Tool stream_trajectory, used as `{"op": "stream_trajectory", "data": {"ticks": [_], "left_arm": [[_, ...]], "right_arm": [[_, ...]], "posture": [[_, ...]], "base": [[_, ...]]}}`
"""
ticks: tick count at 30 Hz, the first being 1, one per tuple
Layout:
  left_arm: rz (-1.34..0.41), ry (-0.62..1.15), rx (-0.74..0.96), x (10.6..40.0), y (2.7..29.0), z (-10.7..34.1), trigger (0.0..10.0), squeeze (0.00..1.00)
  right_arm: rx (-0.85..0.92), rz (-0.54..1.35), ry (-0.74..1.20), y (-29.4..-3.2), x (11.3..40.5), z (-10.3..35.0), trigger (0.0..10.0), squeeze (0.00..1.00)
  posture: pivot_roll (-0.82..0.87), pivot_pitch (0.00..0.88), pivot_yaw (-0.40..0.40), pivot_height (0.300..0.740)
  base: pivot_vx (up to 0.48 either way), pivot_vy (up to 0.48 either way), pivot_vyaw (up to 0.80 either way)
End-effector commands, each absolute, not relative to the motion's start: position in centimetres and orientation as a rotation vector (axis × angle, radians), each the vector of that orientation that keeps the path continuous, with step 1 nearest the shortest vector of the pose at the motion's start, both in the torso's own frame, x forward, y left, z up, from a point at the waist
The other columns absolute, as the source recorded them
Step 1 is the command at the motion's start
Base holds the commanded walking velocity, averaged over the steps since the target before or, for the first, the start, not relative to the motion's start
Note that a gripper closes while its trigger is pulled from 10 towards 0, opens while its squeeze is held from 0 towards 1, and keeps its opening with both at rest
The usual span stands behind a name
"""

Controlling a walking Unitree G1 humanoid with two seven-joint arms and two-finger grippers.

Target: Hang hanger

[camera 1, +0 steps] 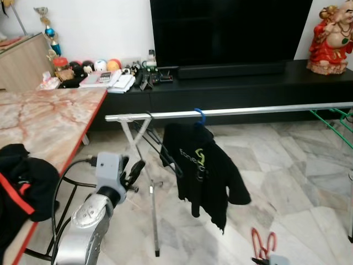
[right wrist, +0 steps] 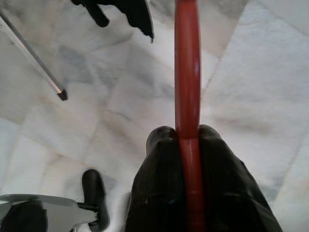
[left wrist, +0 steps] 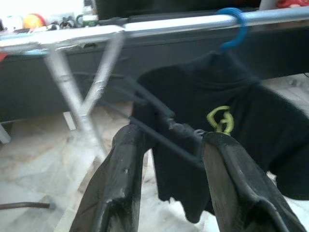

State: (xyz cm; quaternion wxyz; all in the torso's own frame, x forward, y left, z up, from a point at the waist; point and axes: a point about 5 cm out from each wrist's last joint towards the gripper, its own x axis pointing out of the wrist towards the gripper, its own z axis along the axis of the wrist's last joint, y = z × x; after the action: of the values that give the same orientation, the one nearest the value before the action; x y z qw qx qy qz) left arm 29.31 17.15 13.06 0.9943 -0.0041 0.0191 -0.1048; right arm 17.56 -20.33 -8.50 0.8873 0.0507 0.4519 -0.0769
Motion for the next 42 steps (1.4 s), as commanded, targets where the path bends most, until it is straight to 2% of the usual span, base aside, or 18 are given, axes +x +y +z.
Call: {"op": "stream_trajectory", "data": {"ticks": [1,13,17,25,26,27,28,29,30,32,39,42], "left_arm": [[-0.212,0.061,0.02,29.8,17.1,12.4,10.0,0.0],[-0.243,0.128,0.084,30.3,17.2,10.8,10.0,0.0],[-0.315,0.188,0.157,30.2,17.0,9.5,10.0,0.0],[-0.38,0.233,0.215,30.6,17.4,8.3,10.0,0.0],[-0.448,0.255,0.268,30.7,17.1,8.1,10.0,0.0],[-0.604,0.326,0.384,30.1,16.5,7.3,10.0,0.0],[-0.604,0.326,0.384,30.1,16.5,7.3,10.0,0.0],[-0.729,0.391,0.477,29.3,16.3,6.5,10.0,0.0],[-0.729,0.391,0.477,29.3,16.3,6.5,10.0,0.0],[-0.767,0.428,0.523,28.9,16.5,5.7,10.0,0.0],[-0.764,0.456,0.566,29.1,16.2,4.8,10.0,0.0],[-0.78,0.473,0.555,28.7,15.8,4.0,10.0,0.0]], "right_arm": [[0.119,-0.186,0.939,-20.6,17.6,-8.4,10.0,0.0],[0.113,-0.209,0.941,-20.7,17.6,-8.5,10.0,0.0],[0.09,-0.209,0.946,-20.9,17.3,-8.5,10.0,0.0],[0.064,-0.215,0.933,-21.0,17.1,-8.6,10.0,0.0],[0.046,-0.203,0.927,-21.0,17.1,-8.5,10.0,0.0],[0.017,-0.171,0.919,-20.9,16.9,-8.6,10.0,0.0],[0.017,-0.171,0.919,-20.9,16.9,-8.6,10.0,0.0],[-0.006,-0.17,0.86,-23.1,18.0,-7.5,10.0,0.0],[-0.006,-0.17,0.86,-23.1,18.0,-7.5,10.0,0.0],[-0.037,-0.177,0.793,-26.7,19.3,-5.7,10.0,0.0],[-0.103,-0.165,0.829,-27.7,18.7,-5.6,10.0,0.0],[-0.199,-0.034,0.809,-27.4,19.8,-5.0,10.0,0.0]], "posture": [[0.11,0.0,0.078,0.74],[0.12,0.0,0.051,0.74],[0.11,0.0,0.026,0.74],[0.06,0.0,0.045,0.74],[0.06,0.0,0.04,0.74],[0.07,0.0,0.036,0.74],[0.07,0.0,0.036,0.74],[0.06,0.0,0.036,0.74],[0.06,0.0,0.036,0.74],[0.06,0.0,0.03,0.74],[0.09,0.0,0.022,0.74],[0.09,0.0,0.015,0.74]], "base": [[0.0,0.0,0.0],[0.0,0.0,0.0],[0.0,0.0,0.0],[0.0,0.0,0.0],[0.0,0.0,0.0],[0.0,0.0,0.0],[0.0,0.0,0.0],[0.0,0.0,0.0],[0.0,0.0,0.0],[0.0,0.0,0.0],[0.0,0.0,0.0],[0.0,0.0,0.0]]}}
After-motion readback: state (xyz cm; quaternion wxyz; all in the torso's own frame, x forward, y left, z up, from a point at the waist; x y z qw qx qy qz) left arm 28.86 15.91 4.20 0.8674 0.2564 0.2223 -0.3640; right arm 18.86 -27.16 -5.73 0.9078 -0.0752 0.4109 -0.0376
